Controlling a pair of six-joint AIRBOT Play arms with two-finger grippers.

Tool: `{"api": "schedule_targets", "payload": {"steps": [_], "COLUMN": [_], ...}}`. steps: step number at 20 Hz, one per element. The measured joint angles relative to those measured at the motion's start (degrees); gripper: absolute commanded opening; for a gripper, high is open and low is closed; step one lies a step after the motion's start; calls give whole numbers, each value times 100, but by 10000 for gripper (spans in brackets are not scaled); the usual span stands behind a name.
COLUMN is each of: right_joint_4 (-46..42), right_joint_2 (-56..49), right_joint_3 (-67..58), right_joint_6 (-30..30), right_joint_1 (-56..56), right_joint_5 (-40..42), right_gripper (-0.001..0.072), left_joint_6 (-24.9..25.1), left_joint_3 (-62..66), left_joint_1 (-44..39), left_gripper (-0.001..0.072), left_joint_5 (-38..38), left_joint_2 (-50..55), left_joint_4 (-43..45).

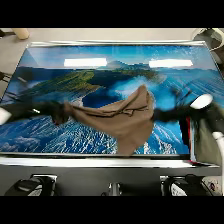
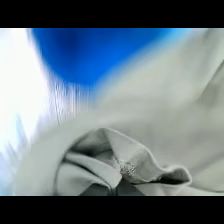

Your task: Fold the shirts.

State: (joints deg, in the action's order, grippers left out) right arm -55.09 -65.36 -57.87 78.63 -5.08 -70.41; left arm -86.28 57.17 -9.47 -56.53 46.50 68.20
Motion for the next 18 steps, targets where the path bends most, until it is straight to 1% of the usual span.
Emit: {"api": "schedule_targets", "payload": {"steps": [2,3,5,7,9,11,14,16,18], "right_joint_4": [-518,-815,-1508,-1943,-2293,-2487,-2717,-2815,-2846], "right_joint_2": [686,1032,1751,2332,2730,2914,2872,2603,2157], "right_joint_3": [-1445,-2098,-3270,-3943,-4325,-4518,-4645,-4680,-4695], "right_joint_6": [24,57,306,549,826,994,1121,1163,1189], "right_joint_1": [-4,-2,0,0,0,0,0,0,0], "right_joint_5": [203,442,1137,1637,1832,1681,1187,634,-87], "right_gripper": [15,15,15,15,16,16,16,16,16], "left_joint_6": [-343,-570,-1047,-1399,-1600,-1685,-1587,-1434,-1311], "left_joint_3": [1200,1858,2979,3759,4194,4413,4494,4332,3906], "left_joint_1": [55,103,210,284,326,345,361,365,367], "left_gripper": [34,35,35,35,35,35,35,36,36], "left_joint_5": [13,48,50,48,63,-48,-402,-745,-1060], "left_joint_2": [-496,-713,-1040,-1294,-1451,-1497,-1423,-1283,-1082], "left_joint_4": [680,1097,1799,2179,2330,2435,2524,2608,2726]}}
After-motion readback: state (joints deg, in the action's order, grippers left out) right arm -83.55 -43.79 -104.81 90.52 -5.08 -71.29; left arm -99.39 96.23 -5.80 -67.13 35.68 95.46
